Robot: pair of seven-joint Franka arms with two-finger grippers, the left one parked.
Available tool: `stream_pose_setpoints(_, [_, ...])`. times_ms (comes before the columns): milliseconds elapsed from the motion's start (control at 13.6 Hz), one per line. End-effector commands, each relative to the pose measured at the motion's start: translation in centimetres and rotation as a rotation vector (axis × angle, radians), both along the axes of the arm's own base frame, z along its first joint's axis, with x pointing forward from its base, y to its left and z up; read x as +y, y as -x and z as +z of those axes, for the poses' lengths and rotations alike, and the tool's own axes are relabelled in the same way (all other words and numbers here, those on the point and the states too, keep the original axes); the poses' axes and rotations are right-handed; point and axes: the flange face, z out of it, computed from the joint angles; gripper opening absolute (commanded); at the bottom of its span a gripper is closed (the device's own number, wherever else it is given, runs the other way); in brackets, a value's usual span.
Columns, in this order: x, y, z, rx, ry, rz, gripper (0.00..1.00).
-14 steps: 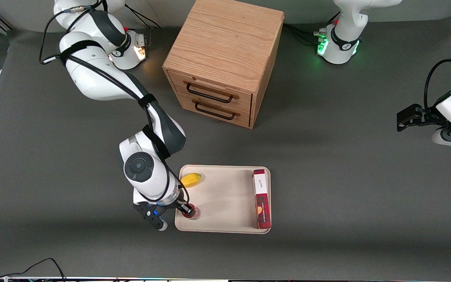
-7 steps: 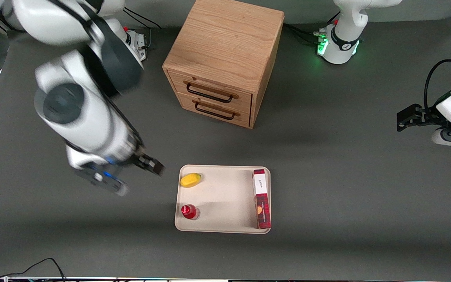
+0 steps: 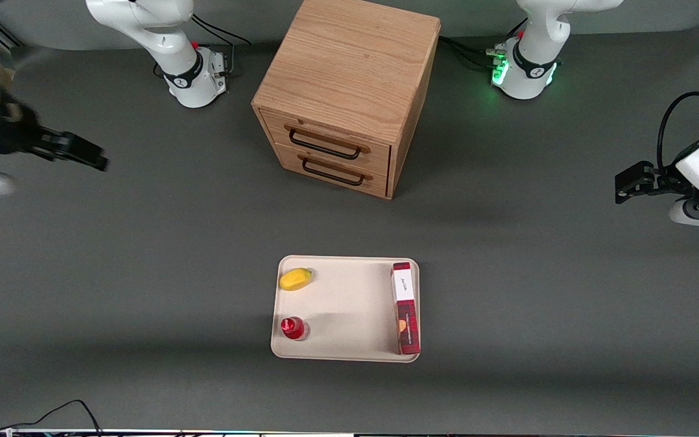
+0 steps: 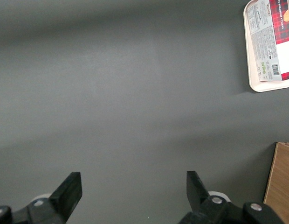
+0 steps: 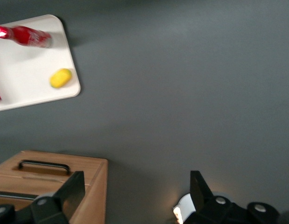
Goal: Place coke bottle on tray
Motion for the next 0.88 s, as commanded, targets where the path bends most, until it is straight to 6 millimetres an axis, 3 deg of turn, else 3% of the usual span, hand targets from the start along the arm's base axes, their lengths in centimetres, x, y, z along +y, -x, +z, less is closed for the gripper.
stream_pose_setpoints(0, [-3.3,4.8,-6.3,0.014,-0.047,-0.003,1.00])
stream_pose_setpoints(147, [-2.9,6.0,-9.2,-0.022,-0.043,-0.008,1.00])
stream_pose_setpoints(294, [-2.0,6.0,-10.5,-0.020,-0.035,0.009,1.00])
stream_pose_setpoints(515, [-0.9,5.3,-10.8,-0.022,-0.011,0.039,1.00])
stream_pose_setpoints(809, [-1.2,4.1,-9.7,-0.028,0.005,0.005,1.00])
